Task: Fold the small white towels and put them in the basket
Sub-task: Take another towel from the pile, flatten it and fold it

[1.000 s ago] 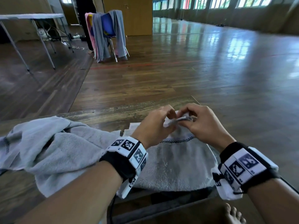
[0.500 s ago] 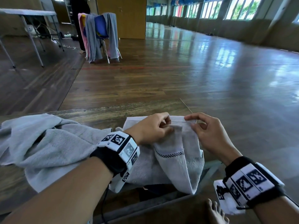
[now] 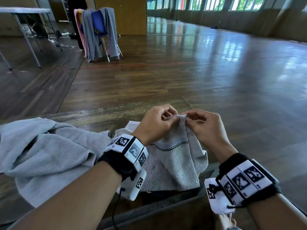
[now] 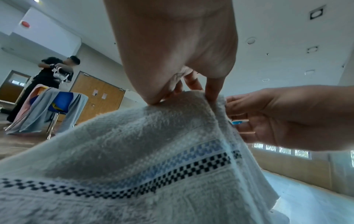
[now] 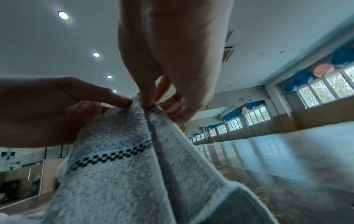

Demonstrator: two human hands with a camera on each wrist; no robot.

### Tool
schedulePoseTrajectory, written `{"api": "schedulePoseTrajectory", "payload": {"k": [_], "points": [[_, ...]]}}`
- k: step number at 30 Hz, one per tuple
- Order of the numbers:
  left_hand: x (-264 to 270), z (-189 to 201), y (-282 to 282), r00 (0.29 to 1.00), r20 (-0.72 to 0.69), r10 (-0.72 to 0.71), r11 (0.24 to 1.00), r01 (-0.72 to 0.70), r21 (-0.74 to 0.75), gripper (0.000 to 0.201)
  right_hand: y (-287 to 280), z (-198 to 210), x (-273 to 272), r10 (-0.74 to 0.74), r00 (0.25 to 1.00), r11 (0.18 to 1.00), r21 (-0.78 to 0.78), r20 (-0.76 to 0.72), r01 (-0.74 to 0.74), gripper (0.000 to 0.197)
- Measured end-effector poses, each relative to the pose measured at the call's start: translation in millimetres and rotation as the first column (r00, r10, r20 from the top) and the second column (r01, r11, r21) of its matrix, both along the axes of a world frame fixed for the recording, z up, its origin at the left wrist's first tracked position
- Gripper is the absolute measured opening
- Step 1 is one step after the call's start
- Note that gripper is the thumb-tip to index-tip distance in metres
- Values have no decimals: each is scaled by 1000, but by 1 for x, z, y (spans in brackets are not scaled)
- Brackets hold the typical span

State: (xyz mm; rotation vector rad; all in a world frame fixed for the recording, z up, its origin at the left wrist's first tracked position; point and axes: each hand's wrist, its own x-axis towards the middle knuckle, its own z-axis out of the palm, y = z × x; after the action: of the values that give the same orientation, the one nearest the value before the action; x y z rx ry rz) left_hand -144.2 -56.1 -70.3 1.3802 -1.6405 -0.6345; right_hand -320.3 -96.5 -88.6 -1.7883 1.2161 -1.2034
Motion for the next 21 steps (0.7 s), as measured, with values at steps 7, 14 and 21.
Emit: {"api": "schedulePoseTrajectory", "payload": {"k": [7, 14, 21], "points": [[-5, -2, -9, 997, -67, 25, 999, -24, 23, 15, -11, 0, 6, 41, 992, 978, 196, 121, -64, 21], [-1, -6, -17, 992, -72, 103, 994, -99, 49, 15, -12, 0, 14, 9, 970, 958, 275, 245, -78, 11], [0, -10, -22, 985, -110, 136, 990, -133, 35, 16, -14, -1, 18, -2, 963, 959, 274, 270, -75, 14]]}}
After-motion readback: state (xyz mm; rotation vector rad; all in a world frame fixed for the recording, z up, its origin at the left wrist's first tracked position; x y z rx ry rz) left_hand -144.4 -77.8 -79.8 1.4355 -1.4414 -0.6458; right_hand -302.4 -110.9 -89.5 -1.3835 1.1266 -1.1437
